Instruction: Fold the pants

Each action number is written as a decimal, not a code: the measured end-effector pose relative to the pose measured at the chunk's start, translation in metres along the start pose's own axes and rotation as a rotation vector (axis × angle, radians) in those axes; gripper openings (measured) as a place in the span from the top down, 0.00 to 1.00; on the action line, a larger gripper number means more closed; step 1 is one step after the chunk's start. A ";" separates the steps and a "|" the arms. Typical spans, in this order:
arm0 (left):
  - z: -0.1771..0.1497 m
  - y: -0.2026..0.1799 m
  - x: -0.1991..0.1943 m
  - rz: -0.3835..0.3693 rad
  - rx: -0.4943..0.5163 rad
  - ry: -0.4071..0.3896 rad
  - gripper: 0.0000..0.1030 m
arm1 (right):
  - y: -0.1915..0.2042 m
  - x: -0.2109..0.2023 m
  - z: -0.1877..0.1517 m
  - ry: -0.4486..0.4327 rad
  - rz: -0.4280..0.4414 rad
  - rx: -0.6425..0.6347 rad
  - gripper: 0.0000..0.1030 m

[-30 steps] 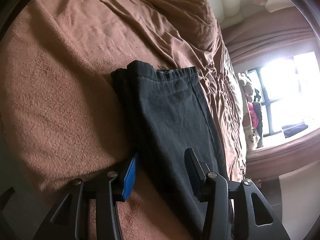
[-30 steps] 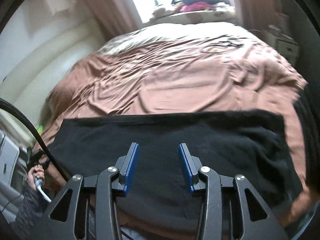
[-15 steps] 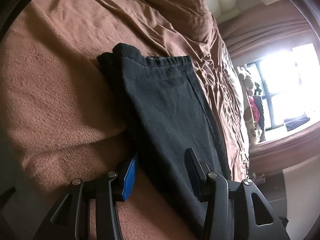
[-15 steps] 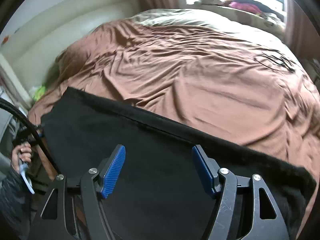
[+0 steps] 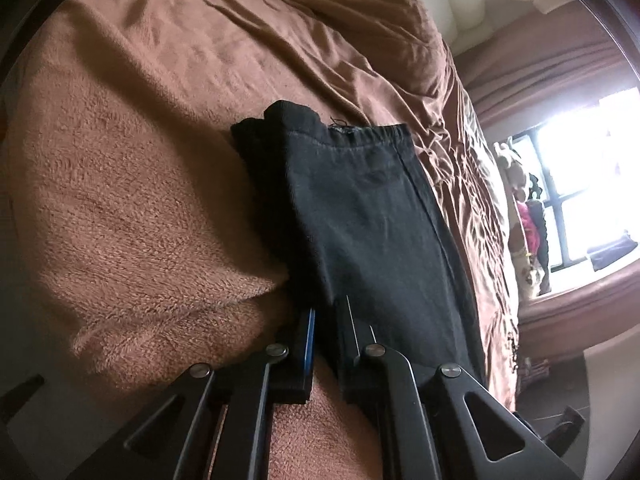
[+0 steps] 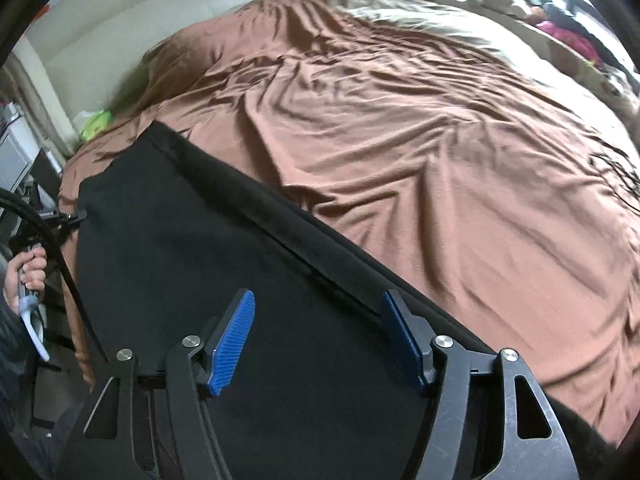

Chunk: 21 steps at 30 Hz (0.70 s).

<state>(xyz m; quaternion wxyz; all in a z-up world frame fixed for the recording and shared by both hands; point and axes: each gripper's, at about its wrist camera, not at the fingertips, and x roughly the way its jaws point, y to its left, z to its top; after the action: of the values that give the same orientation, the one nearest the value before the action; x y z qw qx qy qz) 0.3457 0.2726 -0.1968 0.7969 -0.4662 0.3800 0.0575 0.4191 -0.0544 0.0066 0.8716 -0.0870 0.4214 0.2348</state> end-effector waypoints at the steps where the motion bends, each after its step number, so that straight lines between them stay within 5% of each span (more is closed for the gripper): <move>1: 0.000 0.000 -0.001 -0.001 0.002 0.003 0.90 | 0.001 0.006 0.003 0.010 0.013 -0.015 0.43; 7: 0.004 -0.006 -0.001 0.024 0.026 0.003 0.89 | 0.009 0.047 0.026 0.052 0.046 -0.100 0.43; 21: 0.006 -0.005 0.001 0.035 0.027 0.006 0.89 | 0.016 0.132 0.068 0.119 0.095 -0.202 0.72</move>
<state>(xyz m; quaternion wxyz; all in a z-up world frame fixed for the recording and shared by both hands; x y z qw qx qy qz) 0.3523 0.2741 -0.1922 0.8006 -0.4489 0.3915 0.0651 0.5291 0.0281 -0.0519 0.8198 -0.1680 0.4502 0.3114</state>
